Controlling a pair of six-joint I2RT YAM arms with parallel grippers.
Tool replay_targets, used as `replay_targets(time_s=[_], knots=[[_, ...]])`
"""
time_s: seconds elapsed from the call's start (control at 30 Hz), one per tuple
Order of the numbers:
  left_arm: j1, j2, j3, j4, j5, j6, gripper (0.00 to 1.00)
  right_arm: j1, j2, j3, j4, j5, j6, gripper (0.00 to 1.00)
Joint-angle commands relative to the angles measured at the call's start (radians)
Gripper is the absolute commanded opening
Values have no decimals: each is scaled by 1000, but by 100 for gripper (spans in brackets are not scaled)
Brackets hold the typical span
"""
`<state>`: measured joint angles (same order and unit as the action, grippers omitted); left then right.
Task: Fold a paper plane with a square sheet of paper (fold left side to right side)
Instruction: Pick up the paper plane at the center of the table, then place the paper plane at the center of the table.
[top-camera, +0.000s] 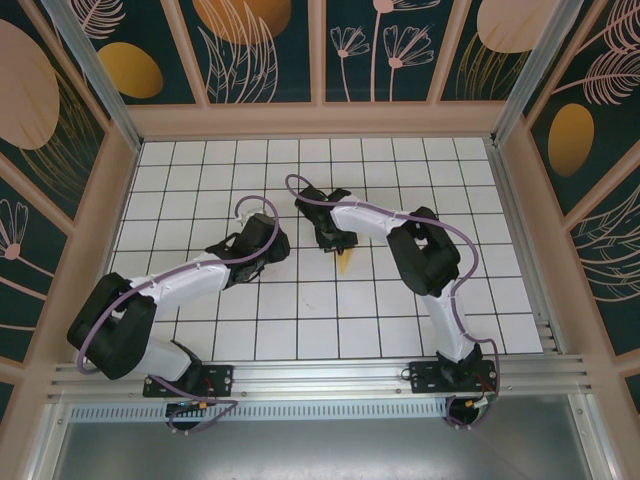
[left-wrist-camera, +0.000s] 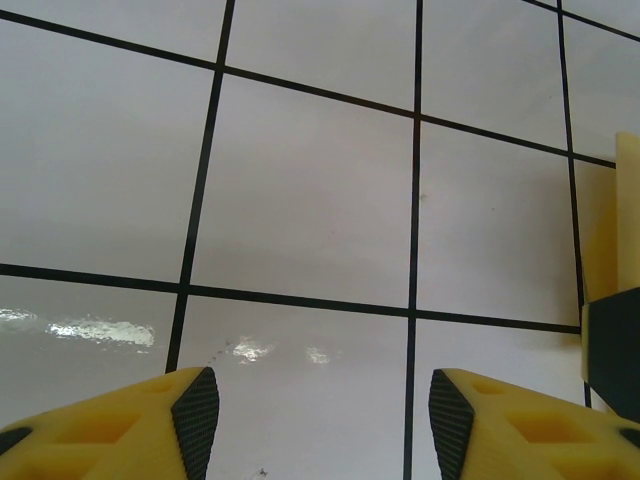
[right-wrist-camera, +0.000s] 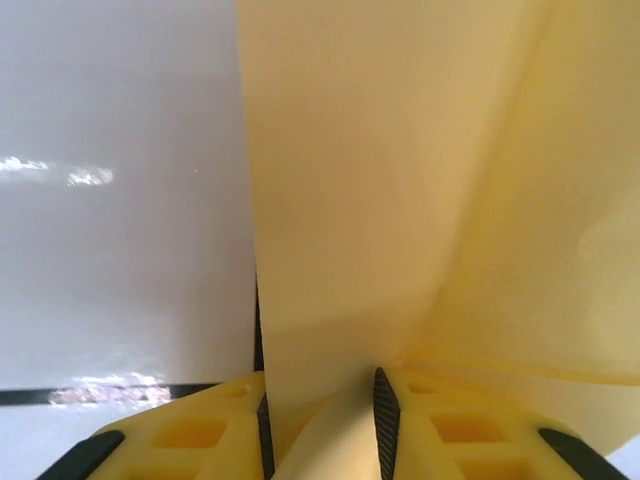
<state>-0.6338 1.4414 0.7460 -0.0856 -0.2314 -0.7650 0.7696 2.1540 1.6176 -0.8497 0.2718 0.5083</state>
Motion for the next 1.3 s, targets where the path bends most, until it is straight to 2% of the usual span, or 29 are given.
replay_targets(time_s=[0.0,0.43,0.67,0.83,1.03,1.1,1.27], knots=[[1,19,5,14,15,-13,61,2,-68,-30,-23,13,20,31],[0,30,9,17,31,-10,62,-5,-124,-77,-13,0,27,25],[1,33,12,12,32,-8,63,-16,-136,-98,-14,1,29,12],[1,-5,10,9,7,0,64,-53,-226,-167,47,-8,-5,7],[1,-88,-8,25,-53,19,76,-190,-369,-300,185,-175,-90,7],[2,-106,-9,36,-64,28,81,-231,-389,-336,221,-236,-116,7],[1,-137,-2,39,-102,60,93,-322,-389,-378,268,-293,-165,8]])
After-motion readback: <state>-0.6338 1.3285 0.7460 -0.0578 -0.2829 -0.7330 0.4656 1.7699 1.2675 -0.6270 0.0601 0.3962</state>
